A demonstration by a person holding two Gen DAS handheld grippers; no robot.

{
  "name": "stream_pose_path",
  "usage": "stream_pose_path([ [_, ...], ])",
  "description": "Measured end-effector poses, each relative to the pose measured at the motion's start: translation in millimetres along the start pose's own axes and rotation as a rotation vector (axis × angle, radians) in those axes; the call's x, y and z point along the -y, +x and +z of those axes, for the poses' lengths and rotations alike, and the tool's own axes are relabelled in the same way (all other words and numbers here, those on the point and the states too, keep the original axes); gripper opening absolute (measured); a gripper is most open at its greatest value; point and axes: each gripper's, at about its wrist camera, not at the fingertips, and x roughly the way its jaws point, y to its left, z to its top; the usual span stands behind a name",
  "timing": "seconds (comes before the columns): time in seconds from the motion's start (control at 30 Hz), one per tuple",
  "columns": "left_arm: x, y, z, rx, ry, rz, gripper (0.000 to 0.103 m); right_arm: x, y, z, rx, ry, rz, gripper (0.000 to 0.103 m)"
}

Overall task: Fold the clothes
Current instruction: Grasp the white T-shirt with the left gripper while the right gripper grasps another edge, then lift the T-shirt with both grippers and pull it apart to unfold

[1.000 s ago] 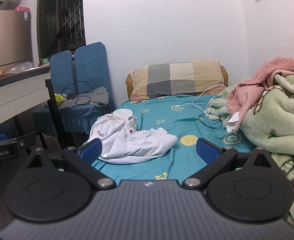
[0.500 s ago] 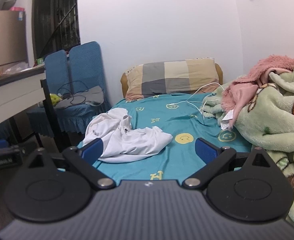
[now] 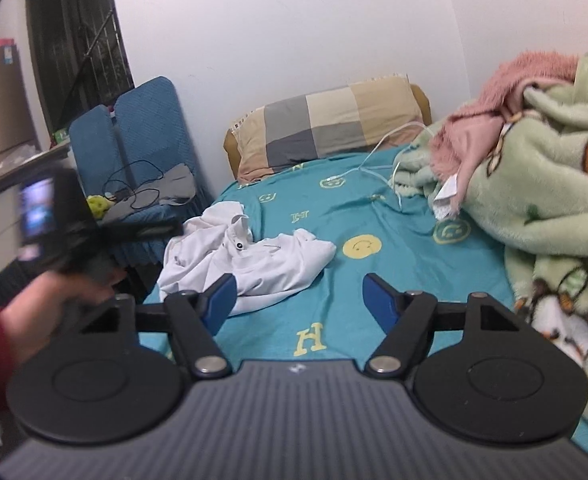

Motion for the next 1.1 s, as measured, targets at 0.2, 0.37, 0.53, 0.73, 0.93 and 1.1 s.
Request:
stream_pose_path([
  [0.2, 12, 114, 32, -0.096, -0.049, -0.047, 0.078, 11, 37, 1, -0.020, 0.055, 0.022, 0.069],
  [0.37, 23, 187, 32, -0.207, -0.075, -0.058, 0.059, 17, 64, -3, -0.029, 0.071, 0.022, 0.069],
  [0.53, 17, 209, 27, -0.274, -0.124, 0.001, 0.012, 24, 81, -11, -0.068, 0.060, 0.015, 0.069],
  [0.73, 10, 106, 41, -0.132, -0.185, -0.100, 0.009, 22, 81, -12, -0.039, 0.035, 0.049, 0.069],
  [0.93, -2, -45, 49, -0.013, -0.308, -0.252, 0.009, 22, 63, -8, 0.018, 0.038, 0.106, 0.069],
  [1.1, -23, -142, 13, 0.017, -0.429, -0.287, 0.009, 18, 39, -2, 0.048, 0.040, 0.152, 0.069],
])
